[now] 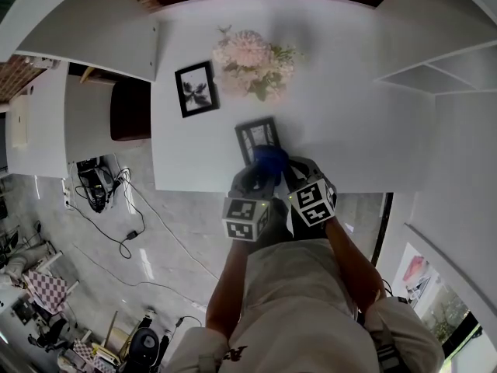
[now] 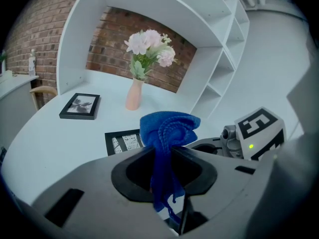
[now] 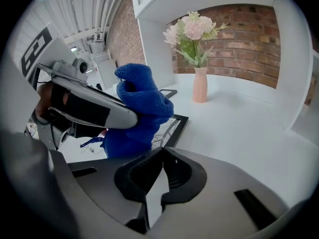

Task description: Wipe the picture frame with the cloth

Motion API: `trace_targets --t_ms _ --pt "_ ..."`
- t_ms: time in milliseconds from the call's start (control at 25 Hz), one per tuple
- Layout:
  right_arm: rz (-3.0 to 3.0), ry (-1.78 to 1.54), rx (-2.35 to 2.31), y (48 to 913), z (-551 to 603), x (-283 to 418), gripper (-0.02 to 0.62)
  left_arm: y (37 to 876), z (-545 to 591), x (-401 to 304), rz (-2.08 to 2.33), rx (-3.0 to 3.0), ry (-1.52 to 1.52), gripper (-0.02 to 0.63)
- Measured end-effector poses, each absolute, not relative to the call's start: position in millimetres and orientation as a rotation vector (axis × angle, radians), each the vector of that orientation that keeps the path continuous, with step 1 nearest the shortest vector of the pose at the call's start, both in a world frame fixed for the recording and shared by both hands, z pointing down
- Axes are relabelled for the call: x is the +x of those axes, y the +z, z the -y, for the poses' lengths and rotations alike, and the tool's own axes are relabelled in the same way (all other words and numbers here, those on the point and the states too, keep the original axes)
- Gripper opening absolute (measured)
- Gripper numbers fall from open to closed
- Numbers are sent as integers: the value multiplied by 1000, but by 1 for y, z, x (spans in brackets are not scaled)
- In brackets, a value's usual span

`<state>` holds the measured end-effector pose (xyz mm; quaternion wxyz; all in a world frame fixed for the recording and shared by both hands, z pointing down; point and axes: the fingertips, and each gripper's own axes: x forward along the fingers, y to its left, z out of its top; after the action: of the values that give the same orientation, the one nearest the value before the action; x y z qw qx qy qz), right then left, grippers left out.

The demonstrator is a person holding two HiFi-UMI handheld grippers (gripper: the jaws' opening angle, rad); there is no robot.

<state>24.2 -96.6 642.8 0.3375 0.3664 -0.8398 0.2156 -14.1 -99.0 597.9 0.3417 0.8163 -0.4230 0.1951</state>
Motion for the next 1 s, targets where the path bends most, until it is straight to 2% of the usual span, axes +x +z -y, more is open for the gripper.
trace_targets --t_ms 360,1000 --pt "2180 584 942 654 98 24 26 612 101 -10 1085 2066 551 98" --pt "2174 532 950 653 95 20 2 647 109 -4 1104 2014 688 97"
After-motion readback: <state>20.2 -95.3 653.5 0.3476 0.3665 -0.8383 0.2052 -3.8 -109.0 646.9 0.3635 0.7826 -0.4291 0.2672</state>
